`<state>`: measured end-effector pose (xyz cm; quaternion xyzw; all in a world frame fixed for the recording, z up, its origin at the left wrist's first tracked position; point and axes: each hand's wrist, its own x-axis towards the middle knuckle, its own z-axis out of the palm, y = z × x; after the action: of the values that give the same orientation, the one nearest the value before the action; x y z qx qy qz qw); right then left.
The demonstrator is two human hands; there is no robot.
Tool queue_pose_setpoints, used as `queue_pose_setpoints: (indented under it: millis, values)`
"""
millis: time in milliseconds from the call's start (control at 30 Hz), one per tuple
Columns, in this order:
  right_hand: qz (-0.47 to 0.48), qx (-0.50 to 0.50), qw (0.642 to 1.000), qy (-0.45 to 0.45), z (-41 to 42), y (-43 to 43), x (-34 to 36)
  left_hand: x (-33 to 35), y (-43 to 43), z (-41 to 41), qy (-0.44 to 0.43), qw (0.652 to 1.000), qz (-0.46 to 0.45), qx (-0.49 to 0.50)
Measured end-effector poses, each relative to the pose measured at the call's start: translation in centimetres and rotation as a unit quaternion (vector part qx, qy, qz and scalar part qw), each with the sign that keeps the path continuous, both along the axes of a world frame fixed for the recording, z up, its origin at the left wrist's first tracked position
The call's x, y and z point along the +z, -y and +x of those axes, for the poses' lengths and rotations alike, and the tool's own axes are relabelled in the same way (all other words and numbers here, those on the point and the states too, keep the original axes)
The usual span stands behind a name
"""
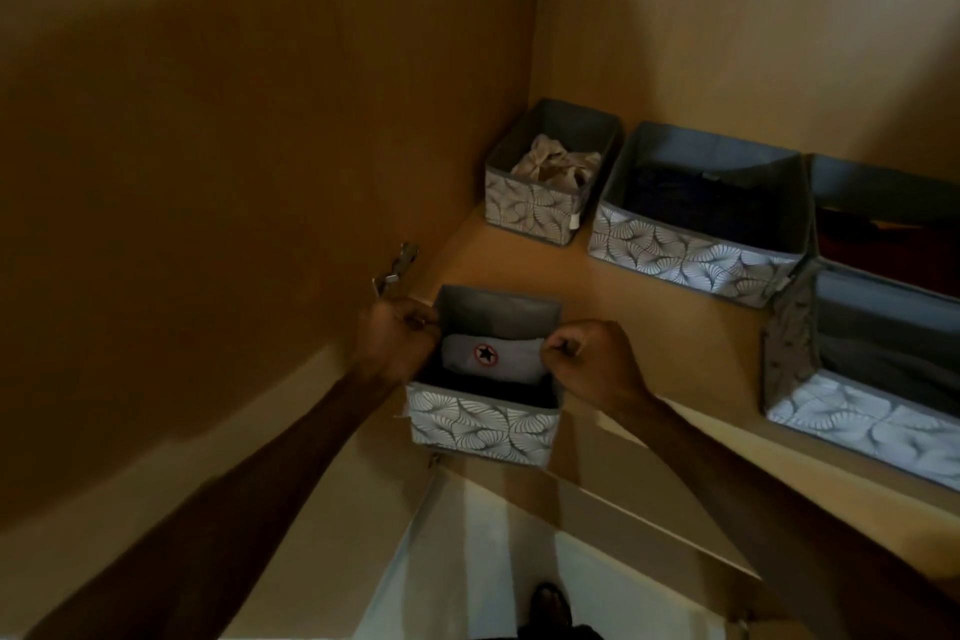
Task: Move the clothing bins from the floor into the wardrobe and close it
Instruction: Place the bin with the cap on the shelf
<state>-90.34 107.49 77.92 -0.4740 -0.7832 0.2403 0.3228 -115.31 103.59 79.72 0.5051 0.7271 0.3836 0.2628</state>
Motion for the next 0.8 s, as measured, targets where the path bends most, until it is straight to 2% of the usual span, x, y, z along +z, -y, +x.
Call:
queue_pose_setpoints:
  millis: [67,200,400,567,667,733,800]
  values:
    - [0.007,-0.017,1.000,-0.012,-0.5,1.3,0.3,0.2,1.0,-0.4,-0.021,1.000,0.003,-0.013]
    - [0.022,-0.059,0.998,-0.015,-0.7,2.1,1.7,1.3,1.4,-0.3,-0.007,0.999,0.046,0.000]
    - [0.027,-0.098,0.995,-0.009,-0.1,-0.2,4.2,3.8,-1.8,0.5,-0.023,0.995,0.094,-0.014]
    - [0.024,-0.137,0.990,0.022,0.3,-4.7,4.5,3.6,-6.9,0.9,-0.077,0.992,0.066,-0.070]
    - [0.010,-0.168,0.985,0.047,0.4,-6.6,4.4,2.4,-9.3,0.7,-0.120,0.986,0.010,-0.112]
    - [-0.006,-0.186,0.982,0.044,0.7,-7.7,3.4,2.8,-9.5,1.3,-0.132,0.983,-0.019,-0.130]
    - [-0.037,-0.220,0.975,0.016,1.1,-8.3,2.3,3.3,-8.5,1.8,-0.133,0.979,-0.004,-0.156]
